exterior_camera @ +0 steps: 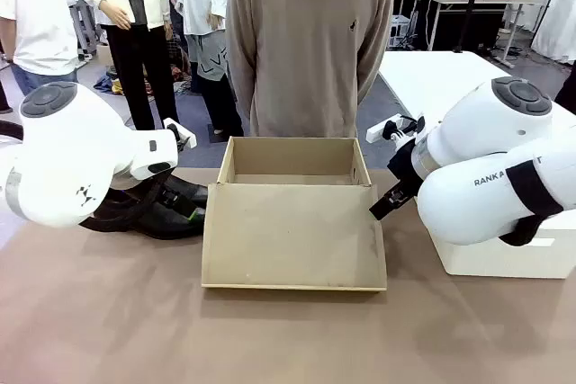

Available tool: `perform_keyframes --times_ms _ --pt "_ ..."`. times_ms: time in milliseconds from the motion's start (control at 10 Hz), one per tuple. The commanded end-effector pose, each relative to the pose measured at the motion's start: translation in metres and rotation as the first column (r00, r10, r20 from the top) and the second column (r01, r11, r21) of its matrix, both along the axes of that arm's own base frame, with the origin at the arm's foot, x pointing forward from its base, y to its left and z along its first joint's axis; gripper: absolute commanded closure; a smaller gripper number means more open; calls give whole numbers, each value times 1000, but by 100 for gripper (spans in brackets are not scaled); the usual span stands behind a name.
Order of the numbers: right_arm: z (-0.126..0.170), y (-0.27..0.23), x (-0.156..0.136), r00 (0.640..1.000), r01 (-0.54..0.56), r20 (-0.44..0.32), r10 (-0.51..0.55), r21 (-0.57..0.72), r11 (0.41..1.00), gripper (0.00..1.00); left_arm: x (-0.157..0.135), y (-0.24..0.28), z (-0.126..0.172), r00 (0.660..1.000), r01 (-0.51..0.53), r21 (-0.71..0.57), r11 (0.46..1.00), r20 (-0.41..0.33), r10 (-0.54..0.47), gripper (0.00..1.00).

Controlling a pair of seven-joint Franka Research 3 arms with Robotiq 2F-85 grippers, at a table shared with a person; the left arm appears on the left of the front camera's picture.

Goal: Pack the shoes into the box.
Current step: Place one shoe of the Shoes into the Shoes Box.

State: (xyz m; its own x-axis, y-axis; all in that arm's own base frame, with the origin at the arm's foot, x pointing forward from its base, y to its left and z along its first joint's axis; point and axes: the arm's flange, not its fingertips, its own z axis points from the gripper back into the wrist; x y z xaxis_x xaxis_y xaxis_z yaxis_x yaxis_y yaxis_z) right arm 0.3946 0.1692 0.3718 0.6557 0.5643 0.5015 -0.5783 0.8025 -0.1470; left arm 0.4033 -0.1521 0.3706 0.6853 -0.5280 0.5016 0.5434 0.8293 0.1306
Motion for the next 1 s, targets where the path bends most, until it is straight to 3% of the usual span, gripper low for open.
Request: perform_keyframes --times_ms 0,900 --pt "0 0 0 1000 0 1 0 0 1000 0 0 0 0 1000 0 0 1000 0 0 0" --pt "0 0 0 1000 0 1 0 0 1000 0 0 0 0 1000 0 0 1000 0 0 0"
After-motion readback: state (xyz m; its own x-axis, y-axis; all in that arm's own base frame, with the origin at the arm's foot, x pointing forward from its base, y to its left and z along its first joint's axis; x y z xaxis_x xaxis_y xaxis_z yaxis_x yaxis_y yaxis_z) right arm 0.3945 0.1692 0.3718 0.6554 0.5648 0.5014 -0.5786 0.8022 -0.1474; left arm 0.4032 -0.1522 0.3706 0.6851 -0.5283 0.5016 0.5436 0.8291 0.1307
